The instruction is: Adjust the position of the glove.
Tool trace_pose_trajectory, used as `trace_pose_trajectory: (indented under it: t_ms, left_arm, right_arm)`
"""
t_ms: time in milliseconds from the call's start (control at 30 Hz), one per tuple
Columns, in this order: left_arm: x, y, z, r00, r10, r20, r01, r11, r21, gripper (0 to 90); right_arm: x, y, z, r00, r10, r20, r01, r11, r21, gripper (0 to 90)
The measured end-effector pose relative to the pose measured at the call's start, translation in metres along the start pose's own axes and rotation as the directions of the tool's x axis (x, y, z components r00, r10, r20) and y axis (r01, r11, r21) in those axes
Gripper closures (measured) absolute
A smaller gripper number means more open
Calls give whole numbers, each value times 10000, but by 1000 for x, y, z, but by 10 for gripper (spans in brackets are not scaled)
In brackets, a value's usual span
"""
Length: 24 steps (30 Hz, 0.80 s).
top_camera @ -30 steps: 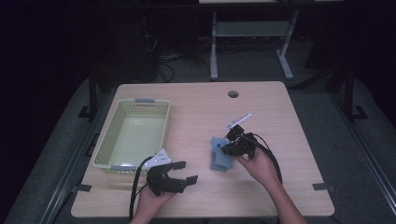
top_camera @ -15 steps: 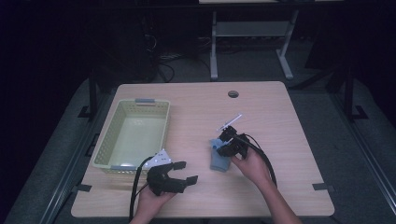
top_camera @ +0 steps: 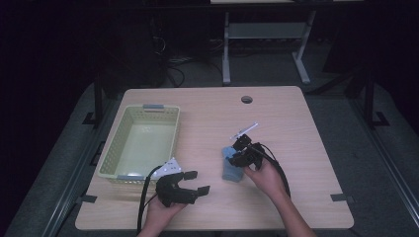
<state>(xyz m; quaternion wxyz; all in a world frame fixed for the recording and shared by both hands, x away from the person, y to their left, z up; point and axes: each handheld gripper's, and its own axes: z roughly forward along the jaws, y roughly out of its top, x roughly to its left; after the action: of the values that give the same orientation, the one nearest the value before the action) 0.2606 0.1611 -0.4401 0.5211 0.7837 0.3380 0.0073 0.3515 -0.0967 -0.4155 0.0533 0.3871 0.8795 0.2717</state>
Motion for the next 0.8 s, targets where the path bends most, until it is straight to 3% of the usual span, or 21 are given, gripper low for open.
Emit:
trace_pose_trajectory:
  t_ms: [200,300,433,567,633,700,800]
  left_arm:
    - [-1,0,1,10000,-88,5,88,10000,33,227]
    - [-3,1,3,10000,-34,88,33,10000,48,230]
    - [-5,1,7,9998,-52,217,48,9998,177,237]
    - [-2,5,14,9981,-478,386,468,9986,262,237]
    - [0,8,16,9967,-674,458,663,9975,246,238]
    - [-2,12,18,9978,-573,343,565,9981,248,237]
    - [-3,22,26,9988,-474,95,470,9983,329,237]
  right_arm:
    - [-3,-5,18,9996,216,-206,-207,9989,432,758]
    - [-6,-8,22,9985,420,-365,-409,9987,301,759]
    - [-7,-9,15,9970,613,-482,-614,9981,-13,729]
    - [-7,-12,6,9957,741,-553,-765,9962,-421,688]
    - [-7,-16,1,9935,964,-605,-1000,9931,-607,650]
    - [-10,-21,-4,9910,1145,-696,-1200,9894,-817,618]
    - [-16,-29,-10,9796,1788,-922,-1870,9783,-888,541]
